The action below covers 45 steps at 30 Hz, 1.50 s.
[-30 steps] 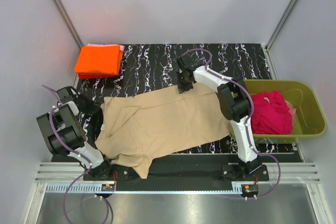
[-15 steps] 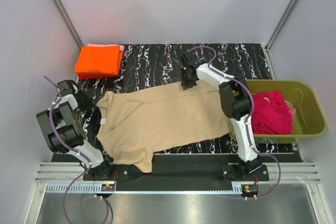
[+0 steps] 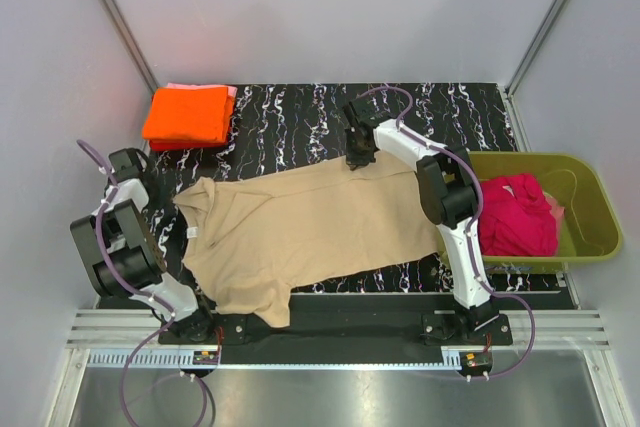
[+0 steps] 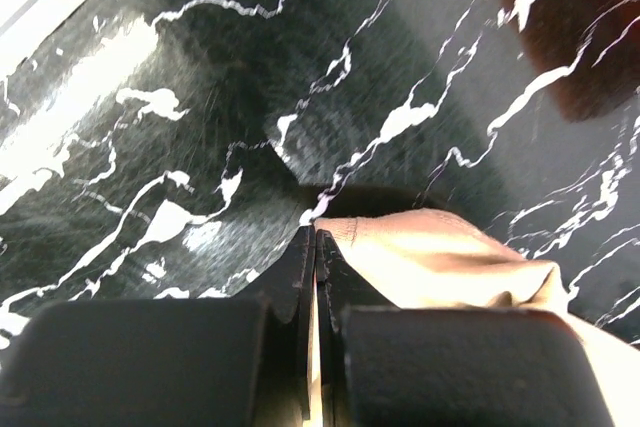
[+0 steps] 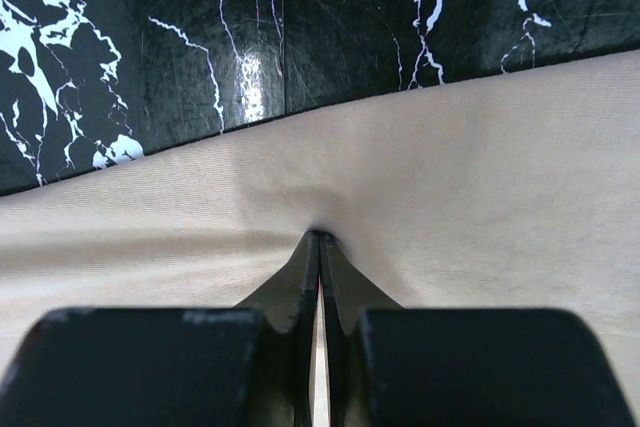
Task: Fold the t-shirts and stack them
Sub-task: Fold the tshirt
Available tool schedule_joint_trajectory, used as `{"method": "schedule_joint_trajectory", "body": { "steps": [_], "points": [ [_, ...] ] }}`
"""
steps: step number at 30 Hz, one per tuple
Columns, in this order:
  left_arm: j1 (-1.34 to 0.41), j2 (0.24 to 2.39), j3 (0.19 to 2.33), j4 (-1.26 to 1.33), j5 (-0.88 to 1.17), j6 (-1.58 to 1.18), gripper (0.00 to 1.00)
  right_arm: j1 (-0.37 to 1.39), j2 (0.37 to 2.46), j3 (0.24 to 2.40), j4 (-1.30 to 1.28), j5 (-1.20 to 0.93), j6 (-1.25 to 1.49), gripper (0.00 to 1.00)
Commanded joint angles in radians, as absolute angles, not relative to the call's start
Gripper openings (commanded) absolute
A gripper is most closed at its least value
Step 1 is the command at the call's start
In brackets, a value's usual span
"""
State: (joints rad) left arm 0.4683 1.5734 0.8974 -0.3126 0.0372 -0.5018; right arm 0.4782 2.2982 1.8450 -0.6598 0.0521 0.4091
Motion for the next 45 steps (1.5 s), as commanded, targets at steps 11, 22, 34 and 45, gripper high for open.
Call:
{"method": "schedule_joint_trajectory", "body": {
  "steps": [11, 22, 34, 45],
  "points": [
    [0.411, 1.496, 1.038, -0.348, -0.012, -0.356, 0.4, 0.456, 2.274, 1.881, -0.724, 0.046, 0.36, 0.19],
    [0.175, 1.453, 1.077, -0.432, 0.207, -0.265, 0.46, 0.546, 2.164, 1.916, -0.647, -0.098, 0.331, 0.36],
    [0.109, 1.514, 0.969, -0.451, 0.227, -0.314, 0.48, 0.539, 2.236, 1.928, -0.667, 0.11, 0.313, 0.29],
    [0.101, 1.486, 0.982, -0.456, 0.099, -0.23, 0.52, 0.463, 2.336, 1.936, -0.678, 0.11, 0.276, 0.27]
  ]
}}
